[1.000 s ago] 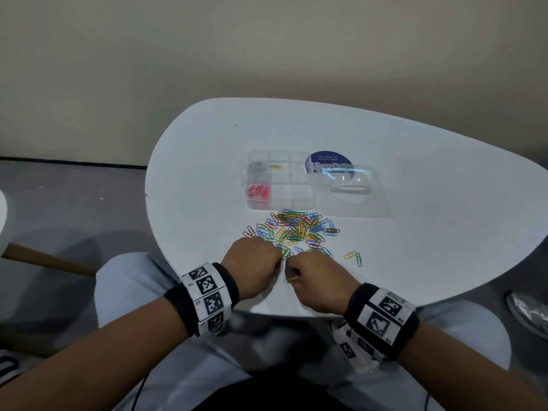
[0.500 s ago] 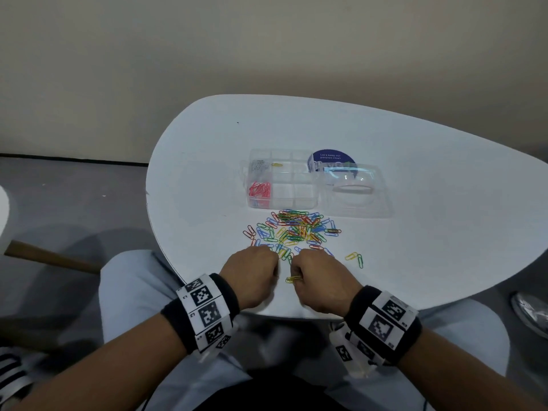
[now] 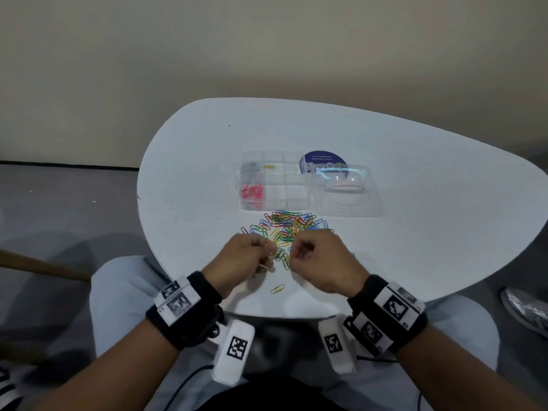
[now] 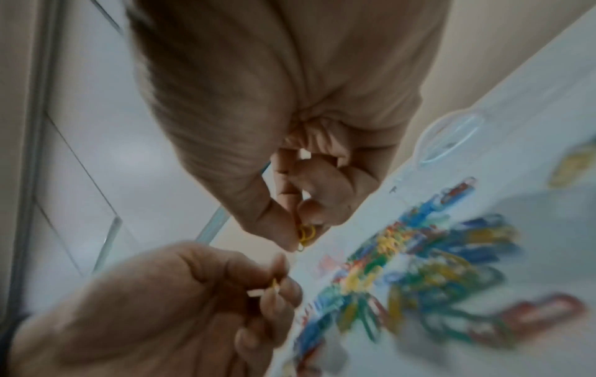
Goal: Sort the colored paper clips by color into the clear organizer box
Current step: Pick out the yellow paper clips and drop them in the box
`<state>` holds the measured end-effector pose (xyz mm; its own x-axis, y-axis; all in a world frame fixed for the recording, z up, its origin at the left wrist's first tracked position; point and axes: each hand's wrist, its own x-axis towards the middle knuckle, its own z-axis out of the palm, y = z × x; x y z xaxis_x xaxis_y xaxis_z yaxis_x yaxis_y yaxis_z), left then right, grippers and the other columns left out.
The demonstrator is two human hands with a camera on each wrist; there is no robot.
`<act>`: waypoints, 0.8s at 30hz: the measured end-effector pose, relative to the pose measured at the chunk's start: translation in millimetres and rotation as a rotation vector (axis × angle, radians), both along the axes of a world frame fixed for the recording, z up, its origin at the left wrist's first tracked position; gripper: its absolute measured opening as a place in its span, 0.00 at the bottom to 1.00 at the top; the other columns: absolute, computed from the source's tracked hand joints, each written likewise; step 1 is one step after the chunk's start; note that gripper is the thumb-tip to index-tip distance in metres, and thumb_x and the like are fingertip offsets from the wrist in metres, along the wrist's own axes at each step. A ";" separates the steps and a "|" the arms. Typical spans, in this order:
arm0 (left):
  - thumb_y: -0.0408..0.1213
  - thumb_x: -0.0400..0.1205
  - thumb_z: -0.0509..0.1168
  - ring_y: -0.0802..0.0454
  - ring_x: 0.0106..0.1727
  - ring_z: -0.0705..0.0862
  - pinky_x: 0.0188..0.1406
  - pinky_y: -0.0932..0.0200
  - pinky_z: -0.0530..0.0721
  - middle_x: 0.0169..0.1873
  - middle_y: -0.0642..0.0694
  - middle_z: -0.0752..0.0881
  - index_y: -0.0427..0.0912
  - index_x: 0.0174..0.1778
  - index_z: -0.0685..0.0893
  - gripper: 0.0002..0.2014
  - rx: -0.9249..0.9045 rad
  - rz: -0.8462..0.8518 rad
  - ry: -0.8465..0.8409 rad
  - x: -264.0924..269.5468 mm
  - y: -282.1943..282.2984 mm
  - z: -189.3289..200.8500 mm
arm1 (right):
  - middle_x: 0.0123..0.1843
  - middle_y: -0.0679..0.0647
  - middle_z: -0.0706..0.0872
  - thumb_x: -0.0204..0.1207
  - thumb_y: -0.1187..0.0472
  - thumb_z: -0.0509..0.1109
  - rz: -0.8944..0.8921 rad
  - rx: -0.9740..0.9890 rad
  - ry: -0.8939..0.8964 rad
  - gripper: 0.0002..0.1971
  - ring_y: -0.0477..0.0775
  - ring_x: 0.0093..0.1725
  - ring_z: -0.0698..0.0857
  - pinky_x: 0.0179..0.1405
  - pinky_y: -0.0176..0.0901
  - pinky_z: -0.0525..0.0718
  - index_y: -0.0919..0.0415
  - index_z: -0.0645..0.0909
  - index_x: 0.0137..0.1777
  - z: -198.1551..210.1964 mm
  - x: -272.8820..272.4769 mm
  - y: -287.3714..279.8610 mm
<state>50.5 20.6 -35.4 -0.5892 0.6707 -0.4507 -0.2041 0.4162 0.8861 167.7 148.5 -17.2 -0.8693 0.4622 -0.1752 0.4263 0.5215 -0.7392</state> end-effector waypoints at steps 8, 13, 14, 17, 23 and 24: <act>0.38 0.87 0.54 0.54 0.22 0.71 0.18 0.64 0.68 0.26 0.45 0.76 0.40 0.34 0.78 0.16 0.114 0.117 -0.683 11.5 15.3 9.1 | 0.33 0.46 0.90 0.73 0.61 0.79 -0.044 -0.147 0.204 0.04 0.40 0.30 0.84 0.35 0.34 0.81 0.57 0.90 0.37 25.1 -12.5 0.7; 0.49 0.84 0.63 0.58 0.23 0.69 0.24 0.61 0.67 0.22 0.54 0.74 0.45 0.27 0.76 0.20 -0.149 -0.248 0.232 5.2 0.2 -0.9 | 0.33 0.42 0.89 0.72 0.58 0.78 -0.084 0.063 0.050 0.04 0.33 0.30 0.82 0.36 0.30 0.73 0.53 0.91 0.37 9.7 6.4 35.3; 0.52 0.80 0.68 0.61 0.27 0.74 0.29 0.61 0.71 0.25 0.56 0.79 0.47 0.29 0.81 0.17 -0.220 -0.382 0.477 5.2 -4.7 -4.3 | 0.33 0.41 0.88 0.72 0.57 0.77 -0.065 0.110 -0.010 0.04 0.34 0.31 0.82 0.38 0.31 0.73 0.51 0.91 0.37 5.1 8.8 37.3; 0.56 0.70 0.75 0.60 0.37 0.77 0.37 0.60 0.71 0.32 0.59 0.80 0.54 0.40 0.87 0.11 -0.369 -0.546 0.730 11.5 -16.0 -9.6 | 0.42 0.39 0.88 0.73 0.57 0.74 0.051 0.199 -0.131 0.06 0.39 0.42 0.83 0.47 0.40 0.80 0.47 0.91 0.45 -1.9 7.5 30.1; 0.50 0.75 0.72 0.53 0.48 0.83 0.47 0.57 0.81 0.43 0.55 0.88 0.53 0.39 0.86 0.06 -0.423 -0.537 0.822 19.3 -10.1 -13.9 | 0.58 0.44 0.86 0.78 0.56 0.70 0.319 0.458 -0.306 0.11 0.51 0.58 0.83 0.53 0.43 0.78 0.45 0.88 0.57 -4.8 -13.8 16.4; 0.49 0.77 0.71 0.52 0.48 0.84 0.47 0.56 0.82 0.43 0.54 0.88 0.52 0.39 0.85 0.06 -0.433 -0.554 0.828 19.7 -9.1 -13.8 | 0.56 0.45 0.86 0.78 0.57 0.69 0.335 0.481 -0.326 0.09 0.52 0.56 0.84 0.50 0.43 0.78 0.47 0.88 0.55 -5.2 -16.6 16.0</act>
